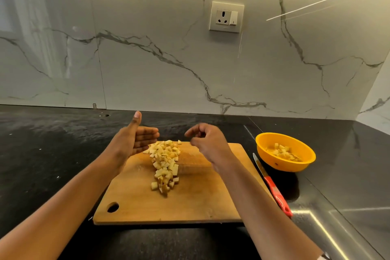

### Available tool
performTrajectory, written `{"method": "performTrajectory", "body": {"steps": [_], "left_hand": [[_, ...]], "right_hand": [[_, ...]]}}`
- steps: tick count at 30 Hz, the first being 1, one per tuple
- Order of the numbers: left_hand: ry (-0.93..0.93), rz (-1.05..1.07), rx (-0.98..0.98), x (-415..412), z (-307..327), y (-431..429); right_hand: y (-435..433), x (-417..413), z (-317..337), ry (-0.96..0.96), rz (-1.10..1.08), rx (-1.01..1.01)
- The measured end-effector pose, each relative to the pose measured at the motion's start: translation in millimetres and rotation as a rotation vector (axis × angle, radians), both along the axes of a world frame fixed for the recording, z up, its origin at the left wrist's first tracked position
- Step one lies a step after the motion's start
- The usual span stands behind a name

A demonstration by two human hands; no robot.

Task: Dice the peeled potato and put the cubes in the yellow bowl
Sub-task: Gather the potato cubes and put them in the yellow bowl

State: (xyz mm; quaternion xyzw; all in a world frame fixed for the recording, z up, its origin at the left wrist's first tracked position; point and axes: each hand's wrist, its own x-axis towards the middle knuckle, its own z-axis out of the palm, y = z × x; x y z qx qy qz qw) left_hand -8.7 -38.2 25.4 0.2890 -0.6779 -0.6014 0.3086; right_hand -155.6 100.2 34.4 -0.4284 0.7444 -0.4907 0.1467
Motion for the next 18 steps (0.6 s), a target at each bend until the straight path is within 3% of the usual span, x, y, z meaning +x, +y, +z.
{"method": "performTrajectory", "body": {"steps": [4, 8, 12, 18], "left_hand": [[-0.041, 0.045, -0.119, -1.6, -7.8, -11.0], [-0.220, 0.017, -0.204, -15.9, -12.3, -17.0], [-0.331, -0.102, -0.258, -32.7, -14.3, -16.8], [-0.342, -0.188, -0.247, -29.0, -18.4, -8.6]], "right_hand": [[-14.3, -7.6, -1.5, -0.010, 0.037, 0.098], [-30.1, -13.7, -8.3, -0.089, 0.009, 0.168], [-38.2, -2.2, -10.0, 0.087, 0.166, 0.342], [-26.4, 1.2, -16.0, 0.016, 0.178, 0.283]]}}
